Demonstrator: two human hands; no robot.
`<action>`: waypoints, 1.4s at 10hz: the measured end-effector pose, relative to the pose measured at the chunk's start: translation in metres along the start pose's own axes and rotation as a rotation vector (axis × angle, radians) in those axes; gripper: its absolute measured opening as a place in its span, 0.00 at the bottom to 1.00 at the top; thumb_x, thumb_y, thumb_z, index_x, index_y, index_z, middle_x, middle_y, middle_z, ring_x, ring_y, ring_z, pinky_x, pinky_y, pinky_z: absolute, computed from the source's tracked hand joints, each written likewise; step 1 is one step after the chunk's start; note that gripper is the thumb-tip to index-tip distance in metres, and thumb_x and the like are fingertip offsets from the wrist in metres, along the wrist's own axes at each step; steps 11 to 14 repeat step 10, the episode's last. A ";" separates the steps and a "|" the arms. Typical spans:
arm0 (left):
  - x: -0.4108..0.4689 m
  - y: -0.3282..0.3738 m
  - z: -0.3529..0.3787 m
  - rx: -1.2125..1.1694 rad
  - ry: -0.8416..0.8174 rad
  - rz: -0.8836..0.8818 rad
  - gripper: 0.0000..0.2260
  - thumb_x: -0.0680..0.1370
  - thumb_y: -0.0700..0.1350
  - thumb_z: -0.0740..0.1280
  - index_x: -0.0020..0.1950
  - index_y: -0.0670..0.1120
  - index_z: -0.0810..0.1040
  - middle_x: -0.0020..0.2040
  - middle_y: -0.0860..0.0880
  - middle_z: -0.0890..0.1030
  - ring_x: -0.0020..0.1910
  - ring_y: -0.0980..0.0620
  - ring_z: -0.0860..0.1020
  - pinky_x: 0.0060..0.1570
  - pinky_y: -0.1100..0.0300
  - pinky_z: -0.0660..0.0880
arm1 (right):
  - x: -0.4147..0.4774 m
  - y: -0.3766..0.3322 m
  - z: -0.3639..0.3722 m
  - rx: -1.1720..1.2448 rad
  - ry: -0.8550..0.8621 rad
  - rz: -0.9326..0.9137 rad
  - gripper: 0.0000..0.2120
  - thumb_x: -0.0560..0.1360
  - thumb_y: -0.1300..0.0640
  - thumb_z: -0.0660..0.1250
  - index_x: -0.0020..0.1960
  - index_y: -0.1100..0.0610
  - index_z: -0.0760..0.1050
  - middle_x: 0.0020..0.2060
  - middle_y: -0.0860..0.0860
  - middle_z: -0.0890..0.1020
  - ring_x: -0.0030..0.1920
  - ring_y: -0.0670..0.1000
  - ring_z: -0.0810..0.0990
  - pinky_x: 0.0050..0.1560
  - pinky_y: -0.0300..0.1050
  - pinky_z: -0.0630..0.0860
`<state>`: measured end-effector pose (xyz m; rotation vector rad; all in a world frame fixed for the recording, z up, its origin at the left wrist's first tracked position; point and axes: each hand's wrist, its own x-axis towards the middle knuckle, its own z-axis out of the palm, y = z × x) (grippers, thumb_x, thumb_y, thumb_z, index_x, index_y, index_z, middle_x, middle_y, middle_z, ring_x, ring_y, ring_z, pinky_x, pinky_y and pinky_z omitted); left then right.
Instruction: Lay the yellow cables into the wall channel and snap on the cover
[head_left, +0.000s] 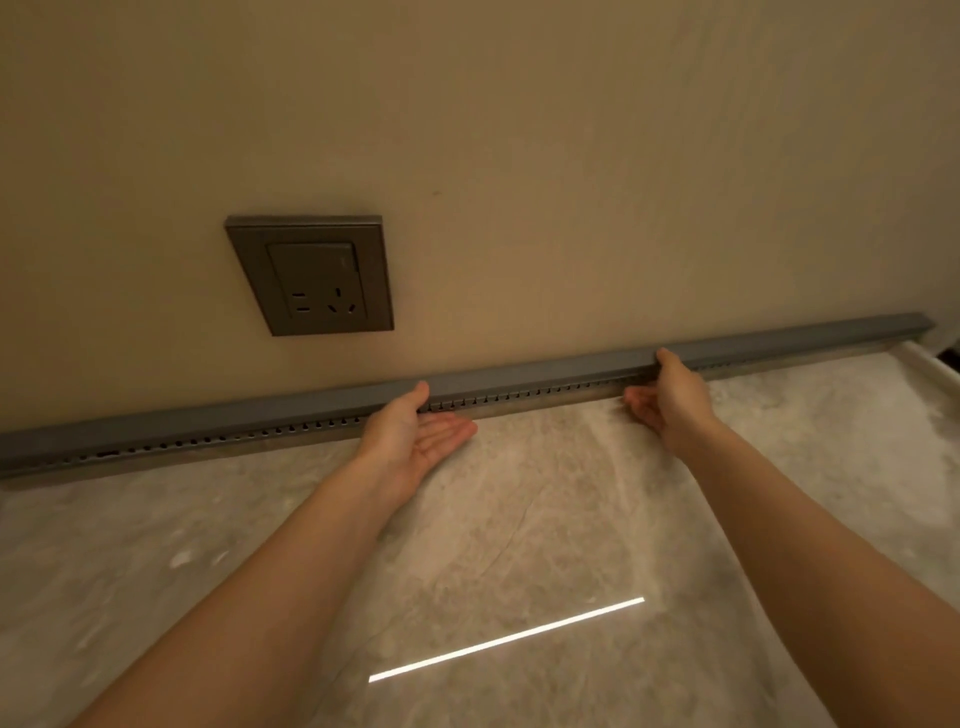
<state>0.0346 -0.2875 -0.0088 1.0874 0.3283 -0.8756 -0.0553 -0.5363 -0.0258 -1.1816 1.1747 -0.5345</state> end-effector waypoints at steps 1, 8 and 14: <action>0.003 -0.003 0.001 -0.030 0.010 0.028 0.21 0.80 0.46 0.61 0.63 0.28 0.67 0.55 0.31 0.76 0.46 0.41 0.79 0.43 0.52 0.76 | 0.002 0.001 -0.001 0.050 0.011 -0.002 0.14 0.78 0.50 0.59 0.54 0.61 0.70 0.29 0.56 0.78 0.26 0.49 0.75 0.23 0.36 0.75; -0.030 -0.019 0.015 0.045 0.048 0.104 0.22 0.82 0.47 0.56 0.70 0.34 0.63 0.67 0.36 0.70 0.61 0.41 0.74 0.55 0.55 0.73 | -0.027 0.006 0.000 0.229 -0.326 0.077 0.18 0.79 0.55 0.59 0.65 0.63 0.65 0.58 0.66 0.74 0.45 0.56 0.80 0.42 0.44 0.77; -0.075 -0.024 0.003 0.209 0.010 0.123 0.17 0.82 0.48 0.55 0.63 0.36 0.70 0.62 0.39 0.75 0.53 0.43 0.76 0.54 0.55 0.72 | -0.063 0.006 -0.010 0.193 -0.427 0.060 0.20 0.79 0.60 0.59 0.68 0.64 0.62 0.63 0.66 0.71 0.56 0.59 0.76 0.54 0.47 0.74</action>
